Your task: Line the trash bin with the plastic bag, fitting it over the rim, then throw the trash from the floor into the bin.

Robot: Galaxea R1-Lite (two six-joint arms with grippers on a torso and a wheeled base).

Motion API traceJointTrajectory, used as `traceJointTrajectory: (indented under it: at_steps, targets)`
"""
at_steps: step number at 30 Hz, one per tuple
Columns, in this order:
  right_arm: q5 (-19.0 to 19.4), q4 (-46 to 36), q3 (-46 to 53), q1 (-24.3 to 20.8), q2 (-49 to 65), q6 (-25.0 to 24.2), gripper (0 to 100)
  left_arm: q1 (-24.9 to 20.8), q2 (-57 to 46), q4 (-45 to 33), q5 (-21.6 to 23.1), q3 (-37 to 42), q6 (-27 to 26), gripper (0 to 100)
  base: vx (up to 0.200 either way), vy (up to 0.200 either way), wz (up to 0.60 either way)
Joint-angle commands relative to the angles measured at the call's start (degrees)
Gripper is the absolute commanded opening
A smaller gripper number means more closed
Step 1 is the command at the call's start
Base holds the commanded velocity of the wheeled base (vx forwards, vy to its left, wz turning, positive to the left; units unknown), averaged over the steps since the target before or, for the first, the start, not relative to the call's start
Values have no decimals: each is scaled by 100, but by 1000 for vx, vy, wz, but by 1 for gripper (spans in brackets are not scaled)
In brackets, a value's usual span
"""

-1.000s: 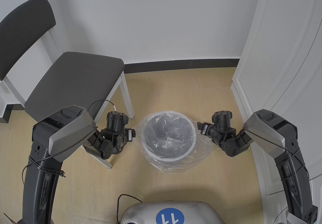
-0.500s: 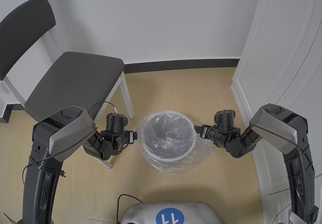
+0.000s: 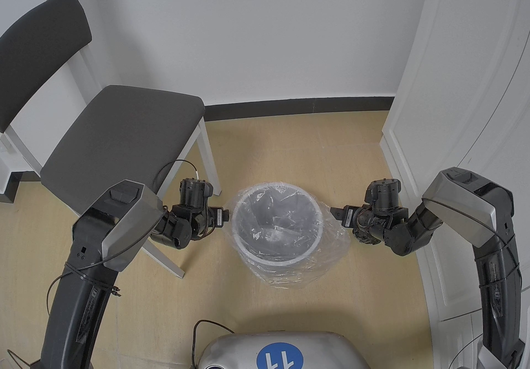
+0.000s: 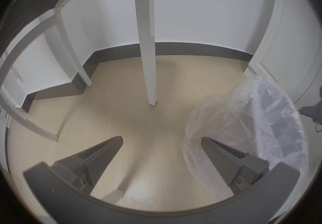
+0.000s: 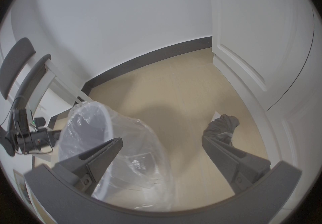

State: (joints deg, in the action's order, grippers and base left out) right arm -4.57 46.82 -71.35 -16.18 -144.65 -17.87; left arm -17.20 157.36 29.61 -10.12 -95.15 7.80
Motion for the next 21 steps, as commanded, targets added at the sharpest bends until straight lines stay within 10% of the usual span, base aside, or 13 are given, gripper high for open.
traceJointTrajectory:
  at_steps: [1, 21]
  targets:
    - [132, -7, 69, 203, -300, 328, 100, 305, 999, -737, 54, -1340, -376, 100, 0, 0, 0]
    - [703, -200, 51, 203, -318, 284, 100, 182, 682, -412, 142, -900, 64, 100, 0, 0, 0]
